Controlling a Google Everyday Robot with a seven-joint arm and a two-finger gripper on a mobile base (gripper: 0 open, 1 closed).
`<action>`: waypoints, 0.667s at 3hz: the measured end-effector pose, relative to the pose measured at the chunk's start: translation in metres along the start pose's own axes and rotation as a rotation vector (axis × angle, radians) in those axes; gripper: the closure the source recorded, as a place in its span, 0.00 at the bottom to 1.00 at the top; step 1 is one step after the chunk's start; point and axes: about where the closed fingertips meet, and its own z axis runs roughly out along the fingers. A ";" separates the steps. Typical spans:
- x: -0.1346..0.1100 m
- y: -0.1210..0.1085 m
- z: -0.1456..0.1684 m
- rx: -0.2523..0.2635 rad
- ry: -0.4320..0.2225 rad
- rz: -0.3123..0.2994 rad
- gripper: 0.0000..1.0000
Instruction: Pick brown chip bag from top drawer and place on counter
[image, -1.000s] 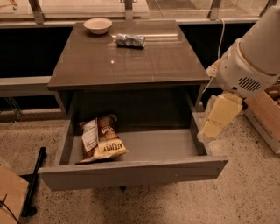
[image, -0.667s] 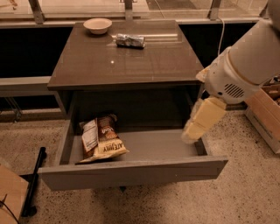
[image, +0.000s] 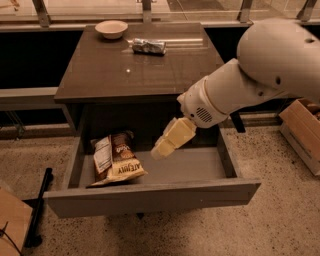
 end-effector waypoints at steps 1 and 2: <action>-0.025 -0.009 0.053 -0.048 -0.082 0.028 0.00; -0.028 -0.013 0.064 -0.052 -0.098 0.037 0.00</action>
Offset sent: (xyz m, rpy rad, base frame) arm 0.0300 0.0481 -0.0250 0.1018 0.0205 0.0110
